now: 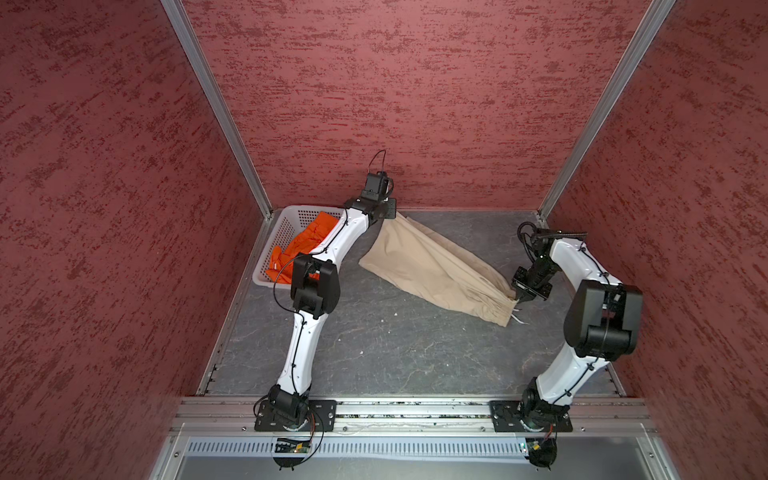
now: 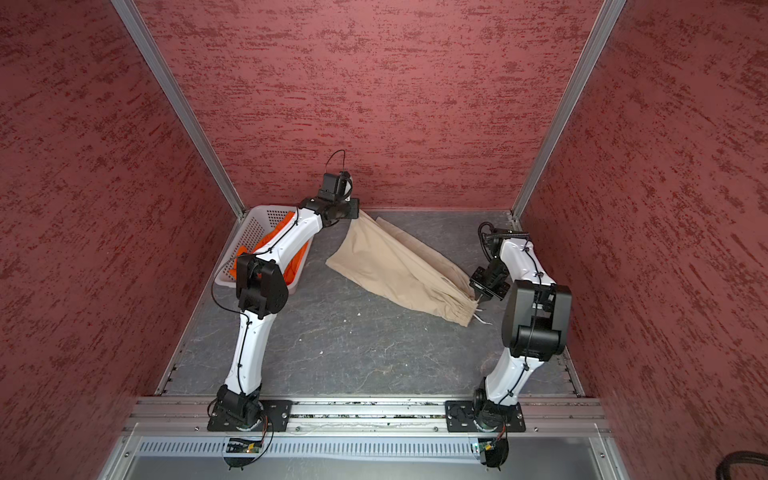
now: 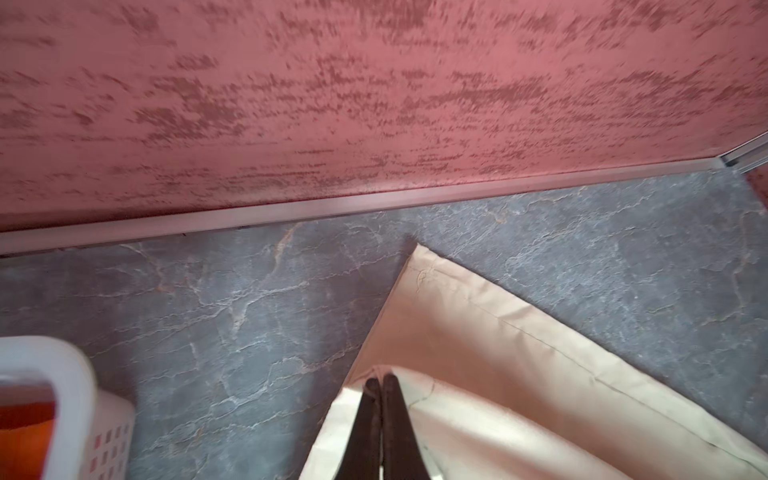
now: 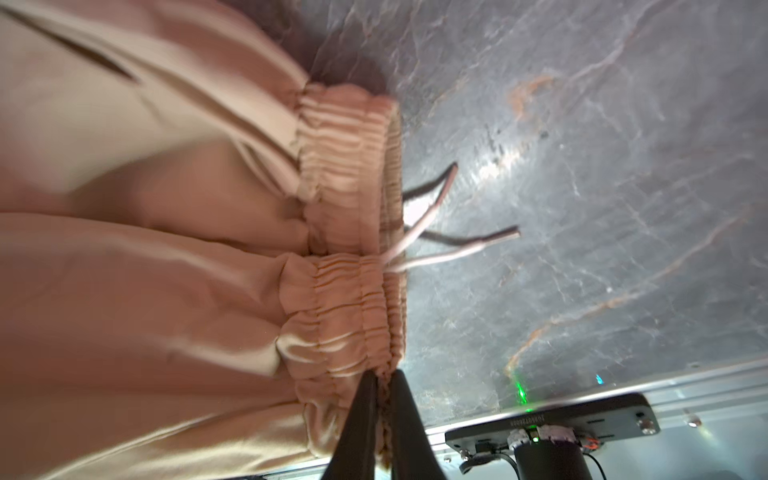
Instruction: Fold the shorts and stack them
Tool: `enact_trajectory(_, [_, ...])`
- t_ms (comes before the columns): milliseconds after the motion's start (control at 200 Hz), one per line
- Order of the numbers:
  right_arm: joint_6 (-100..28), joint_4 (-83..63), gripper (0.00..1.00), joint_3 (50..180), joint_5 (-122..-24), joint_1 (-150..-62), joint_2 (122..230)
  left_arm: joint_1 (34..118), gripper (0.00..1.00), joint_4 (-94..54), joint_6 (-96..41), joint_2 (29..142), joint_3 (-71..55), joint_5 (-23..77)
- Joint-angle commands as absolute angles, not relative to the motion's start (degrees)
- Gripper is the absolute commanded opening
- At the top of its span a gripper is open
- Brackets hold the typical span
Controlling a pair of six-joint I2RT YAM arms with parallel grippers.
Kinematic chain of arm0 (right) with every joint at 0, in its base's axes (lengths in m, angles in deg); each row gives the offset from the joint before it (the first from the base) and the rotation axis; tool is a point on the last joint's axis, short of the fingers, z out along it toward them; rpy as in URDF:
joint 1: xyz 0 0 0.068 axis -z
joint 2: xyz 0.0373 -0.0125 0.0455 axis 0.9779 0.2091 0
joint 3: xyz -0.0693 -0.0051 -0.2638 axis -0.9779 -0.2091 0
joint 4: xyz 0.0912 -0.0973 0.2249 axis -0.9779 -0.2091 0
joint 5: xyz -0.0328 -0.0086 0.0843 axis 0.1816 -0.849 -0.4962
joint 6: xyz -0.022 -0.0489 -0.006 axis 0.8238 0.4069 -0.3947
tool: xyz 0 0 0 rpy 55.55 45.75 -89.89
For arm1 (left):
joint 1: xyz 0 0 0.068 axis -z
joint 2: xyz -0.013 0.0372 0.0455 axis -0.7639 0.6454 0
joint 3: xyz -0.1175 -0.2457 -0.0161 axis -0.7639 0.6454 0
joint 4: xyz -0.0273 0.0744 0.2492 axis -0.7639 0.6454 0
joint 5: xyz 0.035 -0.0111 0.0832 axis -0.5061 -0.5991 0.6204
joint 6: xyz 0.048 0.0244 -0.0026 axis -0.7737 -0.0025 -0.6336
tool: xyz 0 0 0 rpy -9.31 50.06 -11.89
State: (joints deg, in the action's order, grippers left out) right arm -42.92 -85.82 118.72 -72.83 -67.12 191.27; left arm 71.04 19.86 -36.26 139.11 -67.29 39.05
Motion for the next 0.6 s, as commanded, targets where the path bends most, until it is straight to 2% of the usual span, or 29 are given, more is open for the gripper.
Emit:
enact_trajectory(0, [-41.6,-84.4,0.12,118.9,-72.0,-65.4,194.2,70.6,0.0,17.5,-35.6,141.2,-69.3,41.6])
enact_trajectory(240, [-42.0,-78.9,0.19,122.1,-74.0,-63.7,199.9,71.7,0.02,16.8,-34.8,145.5,-71.3,40.7])
enact_trajectory(306, [-42.3,-77.4,0.28,123.1,-74.6,-63.6,200.7,71.7,0.06,17.0,-34.4,146.0,-71.6,40.1])
enact_trajectory(496, [-44.0,-73.8,0.52,127.3,-75.5,-63.2,198.7,71.4,0.36,19.5,-32.6,144.8,-72.6,38.2])
enact_trajectory(596, [-44.4,-73.9,0.56,130.1,-73.8,-63.0,196.4,70.9,0.46,20.6,-31.6,142.5,-71.7,37.3])
